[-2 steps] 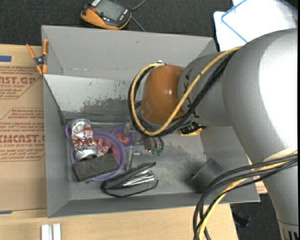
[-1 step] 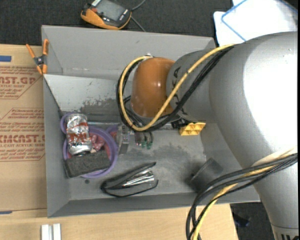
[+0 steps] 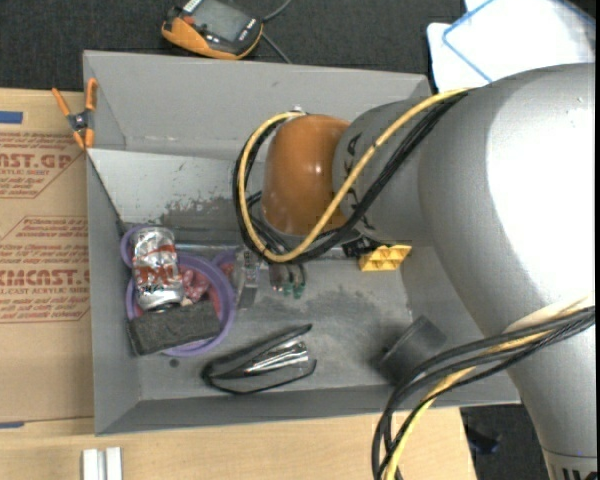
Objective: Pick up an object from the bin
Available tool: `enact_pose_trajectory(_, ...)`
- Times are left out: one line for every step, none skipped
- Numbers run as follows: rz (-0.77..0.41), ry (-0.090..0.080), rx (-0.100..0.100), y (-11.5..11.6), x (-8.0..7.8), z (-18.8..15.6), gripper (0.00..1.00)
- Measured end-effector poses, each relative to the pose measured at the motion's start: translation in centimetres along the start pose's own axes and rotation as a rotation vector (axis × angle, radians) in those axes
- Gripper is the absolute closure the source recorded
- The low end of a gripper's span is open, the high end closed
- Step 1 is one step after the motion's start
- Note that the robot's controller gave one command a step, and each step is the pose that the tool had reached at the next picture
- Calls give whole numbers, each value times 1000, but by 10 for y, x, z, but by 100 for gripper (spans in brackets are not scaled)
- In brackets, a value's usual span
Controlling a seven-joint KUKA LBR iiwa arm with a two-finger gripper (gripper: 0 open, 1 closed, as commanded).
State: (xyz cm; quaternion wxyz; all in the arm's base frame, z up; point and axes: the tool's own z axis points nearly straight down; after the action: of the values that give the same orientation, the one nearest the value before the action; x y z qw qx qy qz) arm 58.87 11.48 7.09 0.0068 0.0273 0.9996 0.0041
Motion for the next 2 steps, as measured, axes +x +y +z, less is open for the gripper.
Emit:
enact_pose_trajectory(0, 0, 0, 0, 0, 0, 100)
enact_pose_trajectory(0, 0, 0, 0, 0, 0, 100)
